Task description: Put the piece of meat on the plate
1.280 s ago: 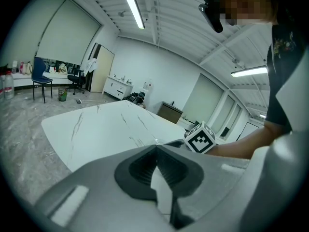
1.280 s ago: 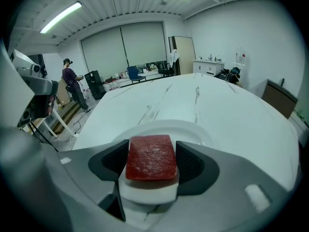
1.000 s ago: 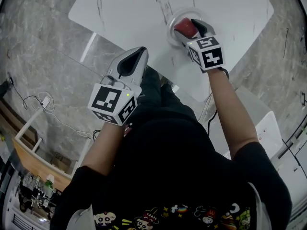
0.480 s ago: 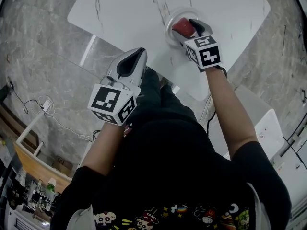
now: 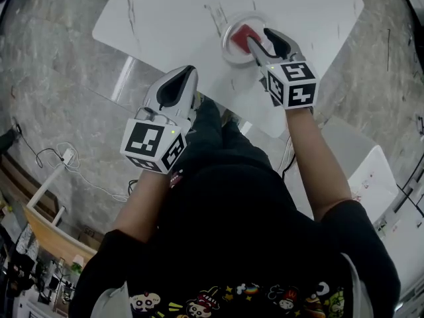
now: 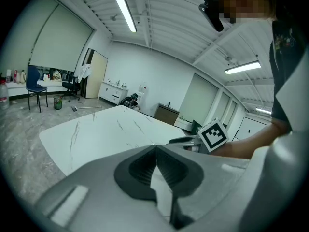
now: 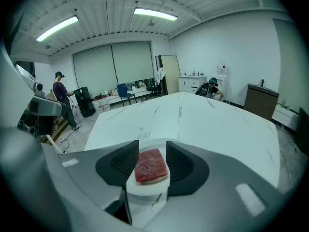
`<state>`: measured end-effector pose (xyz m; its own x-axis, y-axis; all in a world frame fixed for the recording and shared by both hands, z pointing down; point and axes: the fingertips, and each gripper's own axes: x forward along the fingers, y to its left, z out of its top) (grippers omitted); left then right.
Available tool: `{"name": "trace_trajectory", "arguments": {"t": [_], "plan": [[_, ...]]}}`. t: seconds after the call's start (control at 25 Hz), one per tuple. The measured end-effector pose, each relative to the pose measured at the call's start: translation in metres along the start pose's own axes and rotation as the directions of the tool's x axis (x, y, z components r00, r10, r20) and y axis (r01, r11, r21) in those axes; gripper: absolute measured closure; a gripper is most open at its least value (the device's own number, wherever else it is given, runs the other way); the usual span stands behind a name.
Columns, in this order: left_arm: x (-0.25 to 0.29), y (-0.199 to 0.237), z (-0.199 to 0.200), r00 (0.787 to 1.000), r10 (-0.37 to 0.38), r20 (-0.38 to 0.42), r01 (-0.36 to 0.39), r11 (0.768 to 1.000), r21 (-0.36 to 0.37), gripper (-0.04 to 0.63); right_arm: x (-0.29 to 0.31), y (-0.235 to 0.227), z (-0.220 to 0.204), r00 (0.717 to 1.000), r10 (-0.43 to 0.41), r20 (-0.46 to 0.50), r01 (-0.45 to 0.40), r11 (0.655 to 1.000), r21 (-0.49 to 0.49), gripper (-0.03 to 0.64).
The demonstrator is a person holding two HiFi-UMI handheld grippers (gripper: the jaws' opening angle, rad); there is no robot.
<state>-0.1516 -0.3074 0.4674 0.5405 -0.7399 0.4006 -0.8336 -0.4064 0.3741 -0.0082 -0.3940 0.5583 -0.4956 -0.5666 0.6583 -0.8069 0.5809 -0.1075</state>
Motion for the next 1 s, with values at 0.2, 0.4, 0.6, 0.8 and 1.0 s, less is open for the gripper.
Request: {"name": "trace_trajectory", "arguments": {"t": [0.2, 0.4, 0.6, 0.8, 1.0], "plan": [[0.004, -0.011, 0.018, 0.999, -0.031, 0.017, 0.030, 0.998, 0.057, 0.595, -0.036, -0.003, 0.021, 0.996, -0.048, 0.081, 0.046, 0.999, 0.023, 0.443], [0.000, -0.026, 0.031, 0.998, -0.060, 0.014, 0.058, 0.993, 0.105, 0.595, -0.079, 0.002, 0.044, 0.984, -0.064, 0.169, 0.056, 0.997, 0.053, 0.443], [0.002, -0.037, 0.049, 0.995, -0.095, 0.016, 0.091, 0.982, 0.168, 0.595, -0.123, 0.008, 0.060, 0.966, -0.099, 0.239, 0.082, 0.993, 0.080, 0.443], [0.005, -0.049, 0.065, 0.989, -0.144, 0.019, 0.136, 0.964, 0.227, 0.595, -0.158, 0.026, 0.058, 0.955, -0.132, 0.264, 0.119, 0.991, 0.065, 0.442], [0.000, -0.066, 0.068, 0.985, -0.171, -0.002, 0.166, 0.953, 0.254, 0.595, -0.197, 0.053, 0.041, 0.956, -0.135, 0.260, 0.114, 0.989, 0.094, 0.440]]}}
